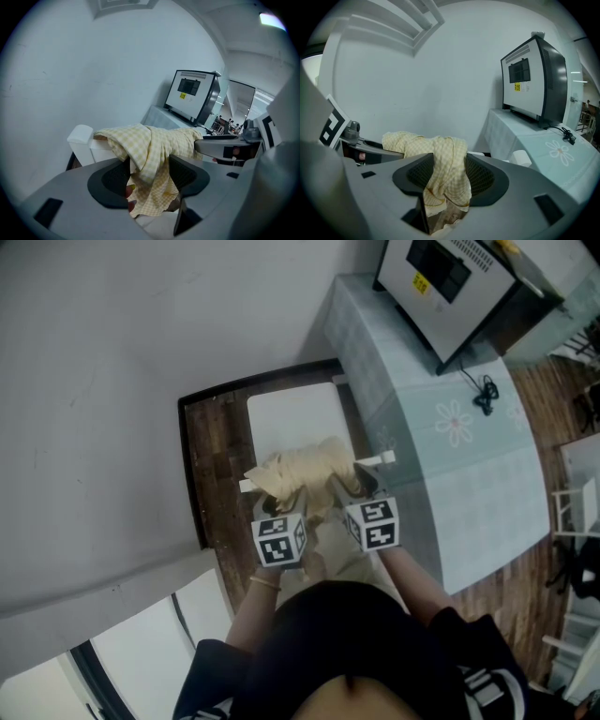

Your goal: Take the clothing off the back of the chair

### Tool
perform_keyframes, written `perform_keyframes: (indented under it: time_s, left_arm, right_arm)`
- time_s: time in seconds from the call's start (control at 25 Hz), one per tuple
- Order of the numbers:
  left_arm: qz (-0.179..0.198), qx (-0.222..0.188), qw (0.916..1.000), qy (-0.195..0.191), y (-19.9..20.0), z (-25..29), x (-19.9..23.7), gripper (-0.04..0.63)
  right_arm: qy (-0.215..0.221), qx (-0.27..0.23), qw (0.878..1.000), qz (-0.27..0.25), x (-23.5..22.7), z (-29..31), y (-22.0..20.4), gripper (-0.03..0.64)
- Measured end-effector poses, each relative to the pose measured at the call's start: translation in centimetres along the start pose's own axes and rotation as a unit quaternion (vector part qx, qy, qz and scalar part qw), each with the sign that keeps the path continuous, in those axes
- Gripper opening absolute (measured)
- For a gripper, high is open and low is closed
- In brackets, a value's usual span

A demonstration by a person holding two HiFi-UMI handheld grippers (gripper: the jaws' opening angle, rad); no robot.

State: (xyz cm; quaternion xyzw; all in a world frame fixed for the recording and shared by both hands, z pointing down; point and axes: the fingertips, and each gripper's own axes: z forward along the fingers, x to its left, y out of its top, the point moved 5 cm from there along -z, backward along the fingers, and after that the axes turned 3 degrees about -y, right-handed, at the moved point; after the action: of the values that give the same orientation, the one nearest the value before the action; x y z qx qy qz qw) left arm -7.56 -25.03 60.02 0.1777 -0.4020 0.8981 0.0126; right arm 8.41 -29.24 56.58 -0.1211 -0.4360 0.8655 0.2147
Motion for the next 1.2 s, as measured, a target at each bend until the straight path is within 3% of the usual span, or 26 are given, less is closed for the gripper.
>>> perform_keyframes:
  time_s: [0.64,1.2]
  left_arm:
    - [0.007,0.009,0.9997,-0.023,0.1,0.6,-1.6,0.082]
    - [0.029,0.013,0.9991,-0.028,0.1,-0.9,-1.5,0.066]
  right_arm:
    - [0.011,-0.001,1.0,-0.008,0.9,-0.1,0.3,0.102]
    - [0.005,0.0,1.0,-0.005,2.2,-1.5,0.5,0.089]
